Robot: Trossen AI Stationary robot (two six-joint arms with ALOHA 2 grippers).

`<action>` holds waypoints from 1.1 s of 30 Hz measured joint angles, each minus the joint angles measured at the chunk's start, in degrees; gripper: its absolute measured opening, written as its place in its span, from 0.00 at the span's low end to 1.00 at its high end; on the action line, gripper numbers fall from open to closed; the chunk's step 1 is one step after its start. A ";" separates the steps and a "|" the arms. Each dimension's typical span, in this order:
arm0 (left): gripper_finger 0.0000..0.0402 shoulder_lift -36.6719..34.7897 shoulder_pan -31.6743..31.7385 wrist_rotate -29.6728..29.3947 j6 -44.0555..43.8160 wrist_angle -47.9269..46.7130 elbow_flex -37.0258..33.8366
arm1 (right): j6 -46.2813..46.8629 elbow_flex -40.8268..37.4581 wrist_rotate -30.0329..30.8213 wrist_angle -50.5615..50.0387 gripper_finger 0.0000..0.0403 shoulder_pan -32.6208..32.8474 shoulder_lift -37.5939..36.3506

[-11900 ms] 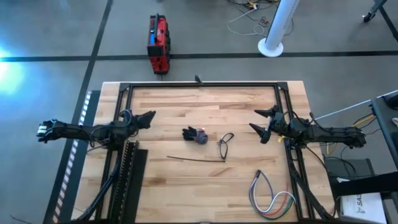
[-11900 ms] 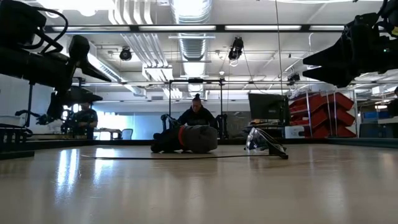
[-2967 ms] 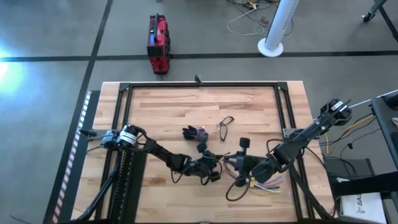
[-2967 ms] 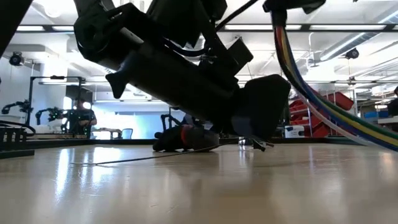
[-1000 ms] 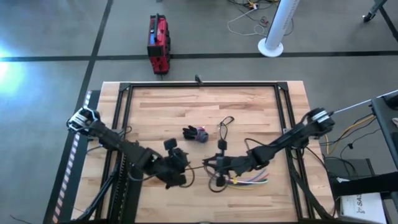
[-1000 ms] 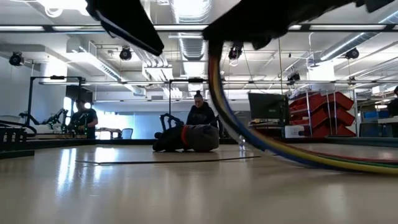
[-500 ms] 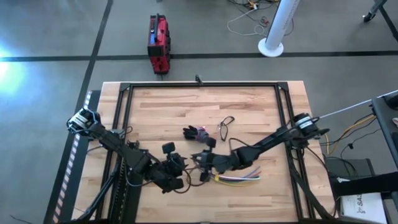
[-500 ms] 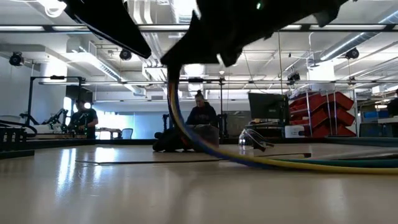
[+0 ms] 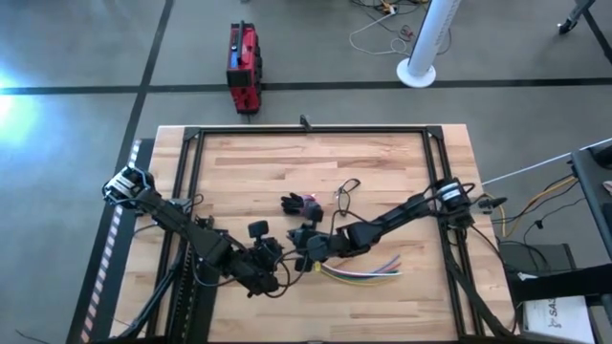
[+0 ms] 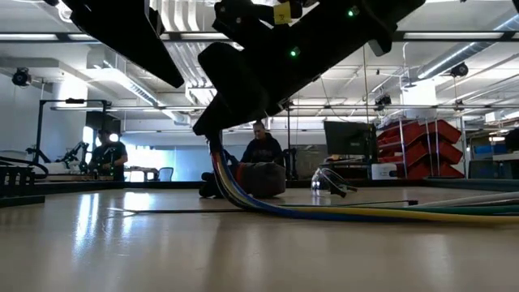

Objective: Ziptie cables
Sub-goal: Wrap the cable wires together using a black zip tie

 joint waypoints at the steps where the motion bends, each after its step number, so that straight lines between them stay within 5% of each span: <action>1: 0.21 0.00 0.00 -0.02 0.00 0.30 0.00 | 0.26 0.00 0.00 -0.56 0.15 -0.25 -0.30; 8: 0.20 -0.02 0.04 -0.02 0.01 3.07 0.04 | 0.78 0.18 0.04 -5.56 0.24 -0.90 -3.39; 19: 0.22 -0.02 0.04 -0.04 0.04 9.72 0.04 | 1.19 0.05 0.04 -29.87 0.38 0.54 -17.06; 33: 0.19 -0.04 0.04 -0.06 0.01 18.77 0.07 | 8.29 -5.31 0.34 -32.51 0.24 11.51 -26.72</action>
